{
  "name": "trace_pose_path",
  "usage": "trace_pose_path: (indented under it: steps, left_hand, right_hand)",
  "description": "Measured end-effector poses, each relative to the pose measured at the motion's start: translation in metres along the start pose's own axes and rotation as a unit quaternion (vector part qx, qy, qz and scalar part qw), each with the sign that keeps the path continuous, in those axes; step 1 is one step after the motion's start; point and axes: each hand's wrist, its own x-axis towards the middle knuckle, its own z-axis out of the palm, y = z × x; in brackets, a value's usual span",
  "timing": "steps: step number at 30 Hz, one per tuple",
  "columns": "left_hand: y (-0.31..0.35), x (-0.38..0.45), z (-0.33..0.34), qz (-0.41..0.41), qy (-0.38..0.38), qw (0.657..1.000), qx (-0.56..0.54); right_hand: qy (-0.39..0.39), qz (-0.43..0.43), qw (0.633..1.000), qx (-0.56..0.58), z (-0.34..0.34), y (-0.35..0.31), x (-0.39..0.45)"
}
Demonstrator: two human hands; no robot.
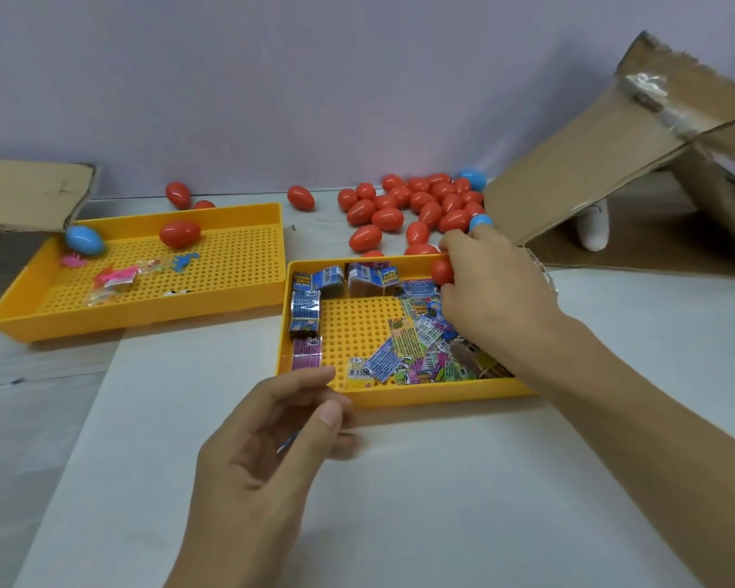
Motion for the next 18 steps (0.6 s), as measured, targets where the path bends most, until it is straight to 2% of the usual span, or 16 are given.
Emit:
trace_pose_path:
  steps: [3,6,8,10,11,14,18]
  left_hand:
    - [-0.002,0.0,-0.001,0.006,-0.006,1.0,0.009]
    - [-0.003,-0.001,-0.002,0.004,-0.009,1.0,0.007]
    - [-0.001,-0.001,-0.002,0.001,-0.011,1.0,0.003]
    - [-0.001,-0.001,-0.001,-0.003,-0.013,1.0,-0.002]
    - [0.0,-0.002,-0.001,-0.006,-0.014,1.0,-0.004]
    - [0.002,-0.003,-0.003,-0.012,-0.025,1.0,-0.007]
    - [0.007,-0.007,-0.004,-0.013,-0.053,0.998,0.009]
  right_hand:
    - [0.022,-0.028,0.998,0.06,0.002,-0.003,-0.005]
    - [0.084,-0.059,0.985,0.139,-0.005,-0.004,-0.016]
    - [0.097,-0.074,0.96,0.251,-0.016,-0.01,-0.032]
    - [0.059,-0.101,0.924,0.364,-0.026,-0.016,-0.053]
    - [0.033,-0.124,0.914,0.385,-0.029,-0.019,-0.066]
    - [-0.045,-0.19,0.897,0.396,-0.028,-0.026,-0.097]
    - [-0.086,-0.19,0.881,0.425,-0.022,-0.032,-0.113]
